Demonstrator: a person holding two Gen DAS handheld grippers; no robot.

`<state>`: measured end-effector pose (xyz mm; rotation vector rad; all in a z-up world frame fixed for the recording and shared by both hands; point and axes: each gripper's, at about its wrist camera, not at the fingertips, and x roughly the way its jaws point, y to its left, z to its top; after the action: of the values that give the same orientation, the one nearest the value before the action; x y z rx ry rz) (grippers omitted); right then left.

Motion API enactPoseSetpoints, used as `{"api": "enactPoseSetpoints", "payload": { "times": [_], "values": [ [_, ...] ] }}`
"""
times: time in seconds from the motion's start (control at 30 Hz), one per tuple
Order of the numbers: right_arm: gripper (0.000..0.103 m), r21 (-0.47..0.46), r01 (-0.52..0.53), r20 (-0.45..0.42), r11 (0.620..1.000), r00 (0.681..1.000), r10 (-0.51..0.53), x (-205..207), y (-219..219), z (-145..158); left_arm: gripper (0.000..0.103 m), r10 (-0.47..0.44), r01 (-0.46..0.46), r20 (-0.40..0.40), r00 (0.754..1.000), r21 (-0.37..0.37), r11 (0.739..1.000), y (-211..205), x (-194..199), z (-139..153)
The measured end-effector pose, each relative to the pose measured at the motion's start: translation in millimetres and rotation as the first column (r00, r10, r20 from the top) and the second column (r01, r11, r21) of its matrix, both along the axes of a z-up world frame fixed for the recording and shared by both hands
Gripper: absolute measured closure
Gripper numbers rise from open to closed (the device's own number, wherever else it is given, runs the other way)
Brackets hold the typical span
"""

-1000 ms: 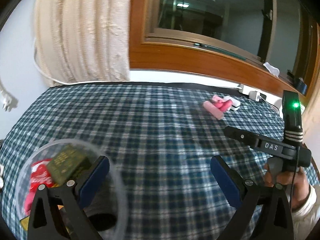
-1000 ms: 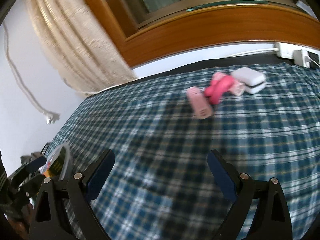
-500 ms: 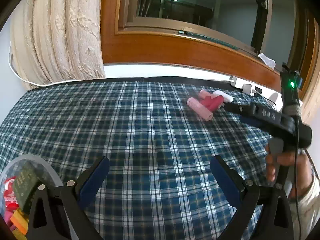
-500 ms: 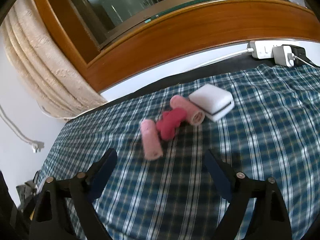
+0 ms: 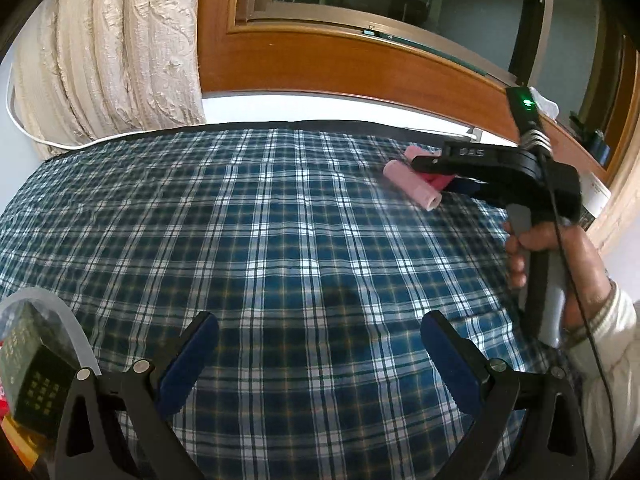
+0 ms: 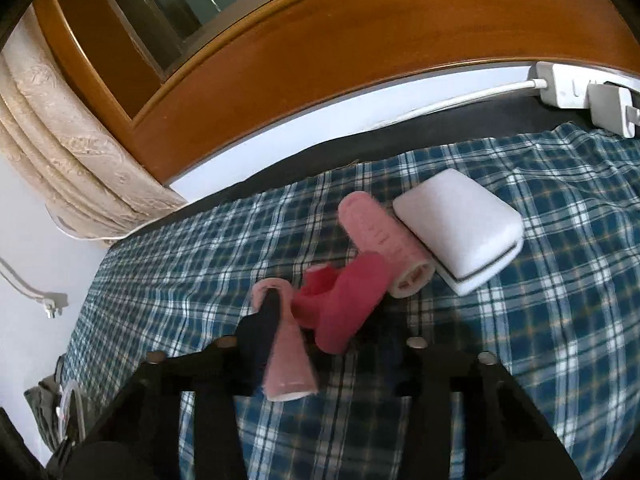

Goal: Organize objects
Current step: 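Grasp the pink rubber toy with the right gripper while the left grasps a pink curler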

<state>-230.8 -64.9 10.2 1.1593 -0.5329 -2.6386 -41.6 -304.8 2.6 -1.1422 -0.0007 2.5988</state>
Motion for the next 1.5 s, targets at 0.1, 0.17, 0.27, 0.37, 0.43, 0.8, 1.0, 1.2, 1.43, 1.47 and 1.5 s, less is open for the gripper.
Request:
{"api": "enactPoseSetpoints", "payload": {
  "times": [0.1, 0.17, 0.27, 0.37, 0.43, 0.8, 1.0, 1.2, 1.43, 1.47, 1.5],
  "values": [
    [0.071, 0.037, -0.007, -0.001, 0.999, 1.0, 0.007, 1.7, -2.8, 1.8, 0.001, 0.002, -0.002, 0.006, 1.0, 0.0, 1.0, -0.2, -1.7, -1.7],
    [0.071, 0.039, -0.022, 0.001, 0.999, 1.0, 0.022, 5.0, -2.7, 1.8, 0.001, 0.006, -0.006, 0.016, 1.0, -0.001, 1.0, -0.1, -3.3, -3.9],
    [0.071, 0.031, -0.045, 0.002, 0.999, 0.999, 0.044, 13.1, -0.7, 1.4, 0.001, 0.012, -0.012, 0.032, 0.999, 0.001, 1.0, 0.1, -5.3, -7.8],
    [0.071, 0.022, -0.085, 0.002, 0.996, 0.996, 0.085, 25.9, 0.4, 1.0, 0.001, 0.012, -0.013, 0.037, 0.999, 0.005, 1.0, -1.1, -6.2, -9.0],
    [0.071, 0.025, -0.117, 0.001, 0.993, 0.993, 0.117, 36.0, -1.8, 1.2, 0.001, 0.018, -0.019, 0.04, 0.999, 0.011, 1.0, -2.7, -7.6, -9.3],
    [0.071, 0.042, -0.254, 0.0, 0.966, 0.967, 0.254, 102.0, -6.8, 4.7, 0.001, 0.02, -0.02, 0.037, 0.999, 0.002, 1.0, 9.8, -14.0, -3.5],
    [0.071, 0.042, -0.244, -0.012, 0.969, 0.97, 0.244, 130.4, 12.2, 7.6, 0.001, -0.027, 0.027, 0.009, 1.0, -0.018, 0.999, 33.6, -20.1, 6.8],
    [0.071, 0.009, -0.196, -0.034, 0.981, 0.98, 0.196, 151.8, 39.7, 10.5, 0.002, -0.088, 0.088, -0.007, 0.996, -0.058, 0.994, 69.8, -40.6, 12.5],
    [0.071, 0.003, -0.171, -0.036, 0.985, 0.985, 0.171, 152.8, 48.9, 10.9, 0.014, -0.115, 0.115, 0.013, 0.993, -0.057, 0.992, 101.3, -69.6, 12.6],
    [0.071, 0.003, -0.17, -0.034, 0.985, 0.985, 0.17, 152.5, 48.4, 10.8, 0.016, -0.113, 0.114, 0.019, 0.993, -0.056, 0.992, 104.4, -73.1, 11.8],
    [0.071, 0.001, -0.167, -0.034, 0.986, 0.985, 0.167, 152.6, 48.8, 11.0, 0.02, -0.115, 0.116, 0.029, 0.993, -0.055, 0.992, 107.8, -77.5, 10.2]
  ]
}}
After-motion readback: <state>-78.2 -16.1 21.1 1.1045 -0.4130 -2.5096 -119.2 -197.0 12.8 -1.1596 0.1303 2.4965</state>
